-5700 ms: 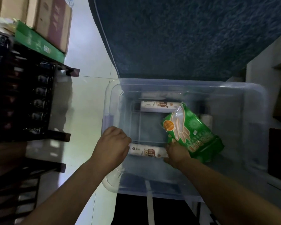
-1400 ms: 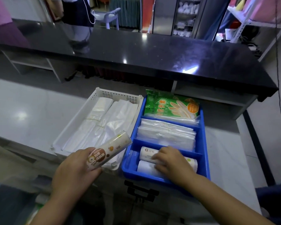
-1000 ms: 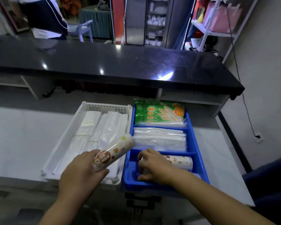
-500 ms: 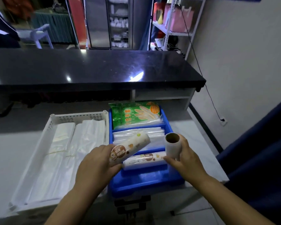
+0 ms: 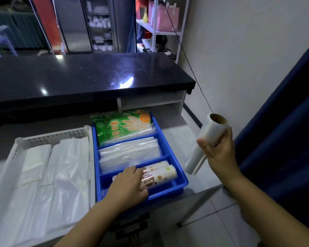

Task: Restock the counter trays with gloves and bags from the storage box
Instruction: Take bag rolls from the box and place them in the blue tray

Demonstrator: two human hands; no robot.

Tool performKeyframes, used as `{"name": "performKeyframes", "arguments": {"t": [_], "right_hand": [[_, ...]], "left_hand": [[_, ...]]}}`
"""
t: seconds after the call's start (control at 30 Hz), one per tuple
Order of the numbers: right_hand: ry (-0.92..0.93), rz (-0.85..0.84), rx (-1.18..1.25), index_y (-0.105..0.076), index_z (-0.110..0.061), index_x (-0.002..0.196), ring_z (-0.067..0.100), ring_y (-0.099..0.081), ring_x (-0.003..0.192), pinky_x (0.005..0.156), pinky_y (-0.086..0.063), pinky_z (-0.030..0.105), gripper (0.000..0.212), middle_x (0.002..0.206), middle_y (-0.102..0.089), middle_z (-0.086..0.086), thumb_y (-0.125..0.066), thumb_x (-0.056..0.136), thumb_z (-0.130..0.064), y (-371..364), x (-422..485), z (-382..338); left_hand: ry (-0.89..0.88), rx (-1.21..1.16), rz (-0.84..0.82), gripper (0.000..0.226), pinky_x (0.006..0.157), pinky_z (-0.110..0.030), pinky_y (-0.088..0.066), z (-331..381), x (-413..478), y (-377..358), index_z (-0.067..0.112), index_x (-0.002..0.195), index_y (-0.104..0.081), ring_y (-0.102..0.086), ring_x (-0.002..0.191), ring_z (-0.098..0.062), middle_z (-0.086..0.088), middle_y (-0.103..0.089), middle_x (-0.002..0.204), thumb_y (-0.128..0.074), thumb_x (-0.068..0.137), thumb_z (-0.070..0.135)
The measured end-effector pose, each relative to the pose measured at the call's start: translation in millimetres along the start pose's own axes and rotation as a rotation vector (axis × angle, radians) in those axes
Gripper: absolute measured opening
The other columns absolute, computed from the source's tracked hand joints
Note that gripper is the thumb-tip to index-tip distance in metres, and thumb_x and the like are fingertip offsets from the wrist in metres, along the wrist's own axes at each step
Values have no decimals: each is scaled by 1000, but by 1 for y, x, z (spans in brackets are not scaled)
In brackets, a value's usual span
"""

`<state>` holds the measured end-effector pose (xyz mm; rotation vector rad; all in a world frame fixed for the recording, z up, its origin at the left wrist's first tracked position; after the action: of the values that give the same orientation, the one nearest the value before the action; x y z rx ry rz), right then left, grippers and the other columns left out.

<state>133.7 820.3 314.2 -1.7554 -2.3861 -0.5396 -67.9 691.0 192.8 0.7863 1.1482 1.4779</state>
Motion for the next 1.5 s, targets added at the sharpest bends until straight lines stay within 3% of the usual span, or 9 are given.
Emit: {"name": "performKeyframes", "arguments": {"t": [0.27, 0.43, 0.53, 0.67, 0.83, 0.9, 1.03, 1.2, 1.5], "right_hand": [[-37, 10, -20, -32, -67, 108, 1, -59, 102, 84, -53, 28, 62, 108, -49, -34, -70, 66, -44, 3, -2, 15], [-14, -20, -22, -34, -52, 118, 0, -59, 100, 84, -53, 30, 64, 108, -48, -33, -70, 67, -41, -7, 3, 16], [35, -44, -53, -30, -63, 108, -11, -57, 98, 75, -53, 18, 61, 102, -48, -41, -69, 65, -45, -18, 5, 7], [112, -121, -86, -32, -58, 107, -14, -56, 96, 62, -50, 5, 58, 98, -48, -45, -69, 65, -44, -45, 8, -12], [362, -341, -354, -41, -29, 126, 11, -57, 96, 77, -51, 27, 66, 116, -58, -2, -74, 70, -42, -108, -8, -31], [555, -453, -564, -43, -25, 127, 18, -59, 93, 78, -52, 36, 71, 110, -64, 3, -79, 67, -38, -141, -26, -33], [781, -753, -968, -51, -22, 128, 28, -63, 85, 80, -48, 40, 72, 98, -66, 6, -76, 64, -45, -204, -66, -2], [704, -981, -1098, -20, -29, 142, 33, -49, 108, 97, -29, 46, 71, 121, -53, 11, -58, 83, -42, -231, -82, 36], [640, -1086, -1058, -17, -25, 145, 29, -41, 117, 98, -30, 44, 74, 133, -46, 8, -51, 85, -53, -240, -80, 40]], "left_hand": [[-77, 2, -13, 51, 82, -22, -41, -2, 7, -5, 31, 111, -54, -44, 100, -7, 10, -53, 112, -63, 67, 57], [-33, -62, -2, 45, 80, -21, -44, -9, 6, -8, 35, 97, -50, -44, 94, -5, 12, -52, 110, -70, 62, 55], [-28, -25, -3, 38, 73, -21, -42, -9, 7, -9, 35, 87, -48, -44, 88, -6, 12, -52, 101, -68, 63, 55], [-3, -33, 0, 34, 69, -24, -45, -11, 4, -7, 32, 90, -52, -47, 86, -8, 11, -54, 102, -68, 67, 53], [85, -132, 208, 19, 63, -15, -35, -45, -22, 39, 35, 95, -56, -48, 80, -1, 15, -57, 92, -58, 81, 49], [162, -166, 344, 7, 57, -13, -32, -67, -40, 66, 36, 86, -55, -46, 73, -2, 15, -55, 81, -52, 87, 42], [287, -209, 534, 18, 61, -24, -39, -97, -77, 89, 27, 91, -61, -51, 76, -10, 11, -59, 82, -43, 94, 30], [350, -246, 503, 26, 66, -25, -46, -103, -99, 74, 27, 95, -61, -58, 79, -9, 9, -65, 85, -37, 95, 35], [463, -183, 445, 10, 56, -12, -34, -98, -113, 63, 35, 85, -58, -51, 68, -2, 15, -59, 76, -49, 90, 31]]}}
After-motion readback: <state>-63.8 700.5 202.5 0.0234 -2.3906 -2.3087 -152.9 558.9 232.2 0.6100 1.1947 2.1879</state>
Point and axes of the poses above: each hand's wrist, its own x-axis towards the middle knuckle, its own y-axis out of the back of the hand, z = x × y, the point moved 9 cm from there along x, towards the middle knuckle
